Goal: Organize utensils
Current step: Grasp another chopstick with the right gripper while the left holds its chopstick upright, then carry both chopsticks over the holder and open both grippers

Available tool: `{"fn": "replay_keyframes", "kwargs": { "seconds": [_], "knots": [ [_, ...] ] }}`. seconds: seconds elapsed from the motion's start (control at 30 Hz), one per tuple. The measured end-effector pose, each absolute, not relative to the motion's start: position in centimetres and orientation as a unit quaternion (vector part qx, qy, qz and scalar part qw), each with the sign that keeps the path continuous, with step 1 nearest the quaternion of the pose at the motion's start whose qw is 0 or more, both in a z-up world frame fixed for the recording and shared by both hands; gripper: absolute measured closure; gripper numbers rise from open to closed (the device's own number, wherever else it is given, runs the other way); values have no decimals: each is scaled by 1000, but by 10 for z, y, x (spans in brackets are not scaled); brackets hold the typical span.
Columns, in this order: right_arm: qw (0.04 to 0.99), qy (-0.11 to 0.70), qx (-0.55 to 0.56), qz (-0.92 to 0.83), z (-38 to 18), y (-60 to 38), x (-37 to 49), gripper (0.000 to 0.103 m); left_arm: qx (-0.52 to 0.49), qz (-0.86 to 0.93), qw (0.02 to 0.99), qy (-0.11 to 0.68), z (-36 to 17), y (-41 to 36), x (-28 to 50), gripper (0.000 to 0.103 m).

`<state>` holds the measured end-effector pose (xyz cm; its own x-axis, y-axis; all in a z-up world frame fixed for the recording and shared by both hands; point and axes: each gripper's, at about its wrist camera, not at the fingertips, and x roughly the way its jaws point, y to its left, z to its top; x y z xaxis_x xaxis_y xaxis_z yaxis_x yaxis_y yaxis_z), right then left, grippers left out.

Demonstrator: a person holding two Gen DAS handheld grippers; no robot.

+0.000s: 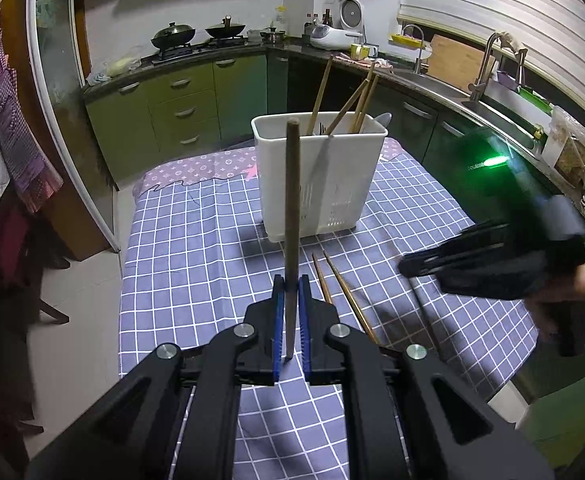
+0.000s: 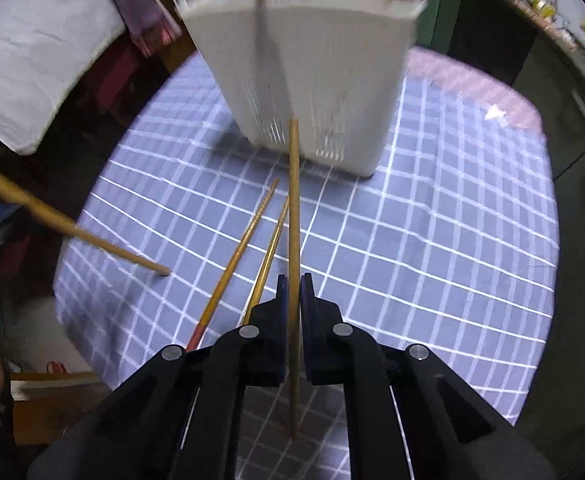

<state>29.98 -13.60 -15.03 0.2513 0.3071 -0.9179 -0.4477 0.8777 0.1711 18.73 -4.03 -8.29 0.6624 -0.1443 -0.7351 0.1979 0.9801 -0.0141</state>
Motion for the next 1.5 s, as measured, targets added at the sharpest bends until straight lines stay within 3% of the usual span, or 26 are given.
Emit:
{"fn": "replay_keyframes", "kwargs": {
  "seconds": [0.27,0.9,1.13,1.5],
  "knots": [
    [840,484,-36,241,-105,-179,246,96,34,-88,912,400,-83,-39,186,96],
    [853,456,-17,251,-87,-191,232,96,37,-92,915,391,-63,-41,189,96],
    [876,415,-10,246,-45,-196,247,96,38,-99,925,364,-21,-43,200,96],
    [910,334,20,245,35,-201,284,96,17,-95,963,253,73,-56,247,96]
  ]
}}
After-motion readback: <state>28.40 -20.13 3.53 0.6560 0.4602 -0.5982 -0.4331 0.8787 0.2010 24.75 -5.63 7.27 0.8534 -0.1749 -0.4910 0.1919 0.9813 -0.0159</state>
